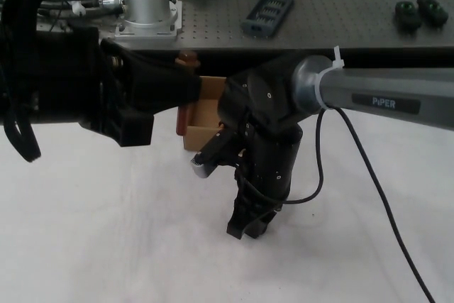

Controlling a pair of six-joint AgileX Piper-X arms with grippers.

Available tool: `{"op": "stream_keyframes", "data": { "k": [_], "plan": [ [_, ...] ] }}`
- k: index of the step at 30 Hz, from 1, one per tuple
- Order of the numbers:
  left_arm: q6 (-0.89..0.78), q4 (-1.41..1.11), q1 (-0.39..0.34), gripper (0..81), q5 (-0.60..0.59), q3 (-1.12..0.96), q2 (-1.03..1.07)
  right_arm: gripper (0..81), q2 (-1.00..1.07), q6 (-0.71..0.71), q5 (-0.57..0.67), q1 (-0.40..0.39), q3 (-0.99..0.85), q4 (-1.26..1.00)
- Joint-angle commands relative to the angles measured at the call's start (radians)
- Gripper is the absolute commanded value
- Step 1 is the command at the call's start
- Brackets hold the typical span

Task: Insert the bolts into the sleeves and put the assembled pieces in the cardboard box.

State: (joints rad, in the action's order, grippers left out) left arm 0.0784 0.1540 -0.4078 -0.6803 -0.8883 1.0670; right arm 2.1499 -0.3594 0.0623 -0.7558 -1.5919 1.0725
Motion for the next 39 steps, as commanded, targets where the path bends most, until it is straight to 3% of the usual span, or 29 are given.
{"op": "stream_keyframes", "data": {
  "k": [1,4,10,17,24,35,39],
  "plan": [
    [0.004,-0.021,0.000,0.6,-0.004,-0.004,-0.011,8.3,0.014,0.015,0.015,-0.003,-0.006,0.015],
    [0.004,-0.021,0.000,0.6,-0.004,-0.004,-0.011,0.0,0.005,0.055,0.034,-0.003,-0.006,0.033],
    [0.004,-0.021,0.000,0.6,0.000,-0.004,-0.011,2.9,-0.055,0.139,0.195,-0.003,0.009,-0.021],
    [0.004,-0.021,0.000,0.6,0.076,-0.004,-0.011,2.9,-0.228,0.166,0.203,-0.003,0.152,-0.175],
    [0.004,-0.064,0.000,0.6,0.062,-0.004,-0.011,2.9,-0.464,0.211,0.203,-0.001,0.413,-0.401],
    [0.004,-0.103,0.000,0.6,-0.114,-0.004,-0.011,2.9,-0.986,0.391,0.225,-0.003,0.840,-0.893],
    [-0.007,-0.186,0.000,0.6,-0.170,-0.004,-0.008,2.9,-1.169,0.465,0.265,-0.003,0.937,-0.962]
  ]
}}
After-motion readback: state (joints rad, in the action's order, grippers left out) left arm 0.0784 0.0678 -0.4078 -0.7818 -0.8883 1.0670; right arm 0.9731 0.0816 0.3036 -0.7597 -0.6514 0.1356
